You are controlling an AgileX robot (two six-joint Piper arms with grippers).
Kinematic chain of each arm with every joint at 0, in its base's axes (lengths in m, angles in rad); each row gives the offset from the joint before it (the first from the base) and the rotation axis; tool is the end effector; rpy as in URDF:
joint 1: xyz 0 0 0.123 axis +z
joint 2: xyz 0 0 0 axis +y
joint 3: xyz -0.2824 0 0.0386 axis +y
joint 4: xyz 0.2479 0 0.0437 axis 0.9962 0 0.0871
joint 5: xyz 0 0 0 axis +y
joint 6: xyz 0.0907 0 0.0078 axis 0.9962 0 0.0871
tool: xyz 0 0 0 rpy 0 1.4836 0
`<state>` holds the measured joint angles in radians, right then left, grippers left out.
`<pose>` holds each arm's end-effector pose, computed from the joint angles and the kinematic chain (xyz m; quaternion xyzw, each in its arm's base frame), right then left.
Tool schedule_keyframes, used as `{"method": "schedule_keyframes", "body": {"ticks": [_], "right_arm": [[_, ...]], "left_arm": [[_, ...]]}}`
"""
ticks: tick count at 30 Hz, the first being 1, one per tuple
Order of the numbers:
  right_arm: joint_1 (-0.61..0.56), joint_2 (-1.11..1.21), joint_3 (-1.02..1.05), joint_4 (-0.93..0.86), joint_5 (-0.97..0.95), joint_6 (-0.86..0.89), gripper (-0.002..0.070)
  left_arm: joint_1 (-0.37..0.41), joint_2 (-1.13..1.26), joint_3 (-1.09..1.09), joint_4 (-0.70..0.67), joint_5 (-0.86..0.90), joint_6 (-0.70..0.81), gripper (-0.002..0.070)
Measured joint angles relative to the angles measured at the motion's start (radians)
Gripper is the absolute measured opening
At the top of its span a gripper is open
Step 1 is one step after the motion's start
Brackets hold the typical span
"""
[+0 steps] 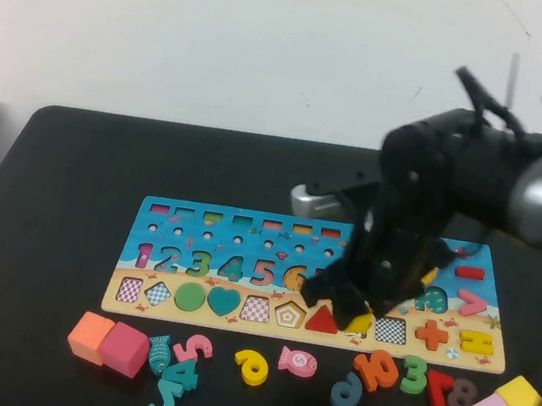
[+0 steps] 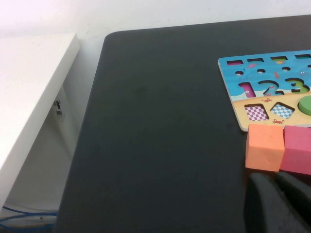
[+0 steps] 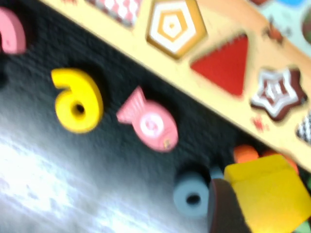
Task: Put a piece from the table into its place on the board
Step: Place the "Pentagon" into the hole of the Pentagon
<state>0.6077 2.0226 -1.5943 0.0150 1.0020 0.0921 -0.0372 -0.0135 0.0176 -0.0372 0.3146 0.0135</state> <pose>0.3459 0.2420 0.2083 -0.2501 0.9615 0.0453 0.1044 0.0537 -0.0031 0.1795 0.0096 0.7839 -0.0228 0.6204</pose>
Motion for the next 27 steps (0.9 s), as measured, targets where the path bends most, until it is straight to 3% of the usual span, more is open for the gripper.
{"method": "schedule_keyframes", "body": {"ticks": [14, 27], "right_arm": [[0.013, 0.319, -0.416, 0.039, 0.198, -0.044, 0.0363], [0.028, 0.336, -0.447, 0.054, 0.091, -0.012, 0.0363]], "left_arm": [[0.0, 0.0, 0.0, 0.0, 0.0, 0.0, -0.0001], [0.0, 0.0, 0.0, 0.0, 0.0, 0.0, -0.0001]]}}
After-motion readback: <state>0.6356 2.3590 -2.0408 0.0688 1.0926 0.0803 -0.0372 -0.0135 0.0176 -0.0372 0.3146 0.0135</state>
